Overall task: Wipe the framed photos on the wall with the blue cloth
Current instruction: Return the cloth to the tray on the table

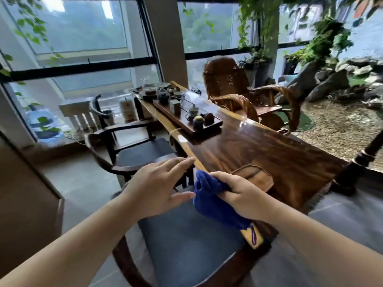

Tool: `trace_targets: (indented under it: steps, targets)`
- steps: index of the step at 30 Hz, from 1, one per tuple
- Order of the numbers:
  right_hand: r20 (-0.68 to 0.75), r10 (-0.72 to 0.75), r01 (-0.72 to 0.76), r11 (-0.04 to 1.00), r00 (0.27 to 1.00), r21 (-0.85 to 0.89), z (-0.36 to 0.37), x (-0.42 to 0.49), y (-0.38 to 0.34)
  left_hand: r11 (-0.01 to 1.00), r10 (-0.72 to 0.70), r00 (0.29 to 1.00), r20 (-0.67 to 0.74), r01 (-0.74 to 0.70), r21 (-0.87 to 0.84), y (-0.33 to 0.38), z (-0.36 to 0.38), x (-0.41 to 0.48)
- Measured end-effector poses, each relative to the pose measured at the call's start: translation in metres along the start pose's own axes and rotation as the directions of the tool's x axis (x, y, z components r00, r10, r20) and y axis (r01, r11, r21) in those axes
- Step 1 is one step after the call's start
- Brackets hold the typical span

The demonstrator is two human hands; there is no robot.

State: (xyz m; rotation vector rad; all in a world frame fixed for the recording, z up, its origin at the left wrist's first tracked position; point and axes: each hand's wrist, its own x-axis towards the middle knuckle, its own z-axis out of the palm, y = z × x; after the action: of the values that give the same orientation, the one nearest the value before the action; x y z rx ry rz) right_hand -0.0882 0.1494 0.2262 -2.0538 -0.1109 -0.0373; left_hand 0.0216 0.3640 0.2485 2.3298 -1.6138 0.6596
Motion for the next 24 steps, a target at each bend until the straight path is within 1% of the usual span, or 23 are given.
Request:
trace_targets:
  steps: [3, 5, 7, 11, 14, 16, 20, 24]
  targets:
    - [0.071, 0.067, -0.066, 0.998, 0.995, -0.019, -0.032, -0.022, 0.019, 0.996, 0.049, 0.998, 0.037, -0.046, -0.07, 0.034, 0.026, 0.029]
    - [0.085, 0.103, -0.099, 0.994, 0.991, -0.053, -0.048, -0.033, 0.032, 0.99, 0.094, 0.994, 0.053, -0.088, -0.106, 0.052, 0.042, 0.045]
    - [0.088, 0.126, -0.12, 0.99, 0.988, -0.078, -0.061, -0.038, 0.044, 0.984, 0.142, 0.989, 0.037, -0.136, -0.116, 0.064, 0.055, 0.058]
    - [0.067, 0.151, -0.146, 0.987, 0.986, -0.064, -0.076, -0.034, 0.06, 0.963, 0.232, 0.972, -0.022, -0.233, -0.136, 0.069, 0.079, 0.076]
    - [0.091, 0.171, -0.165, 0.984, 0.981, -0.069, -0.085, -0.02, 0.068, 0.952, 0.28, 0.959, -0.041, -0.283, -0.116, 0.058, 0.096, 0.087]
    - [0.106, 0.193, -0.187, 0.98, 0.975, -0.066, -0.09, -0.009, 0.07, 0.953, 0.275, 0.961, -0.042, -0.278, -0.124, 0.047, 0.101, 0.096]
    - [0.093, 0.207, -0.205, 0.978, 0.974, -0.035, -0.101, 0.013, 0.074, 0.954, 0.234, 0.969, -0.074, -0.243, -0.172, 0.023, 0.107, 0.117]
    - [0.039, 0.203, -0.199, 0.976, 0.978, -0.091, -0.105, 0.025, 0.085, 0.955, 0.18, 0.976, -0.123, -0.203, -0.217, 0.005, 0.119, 0.131]
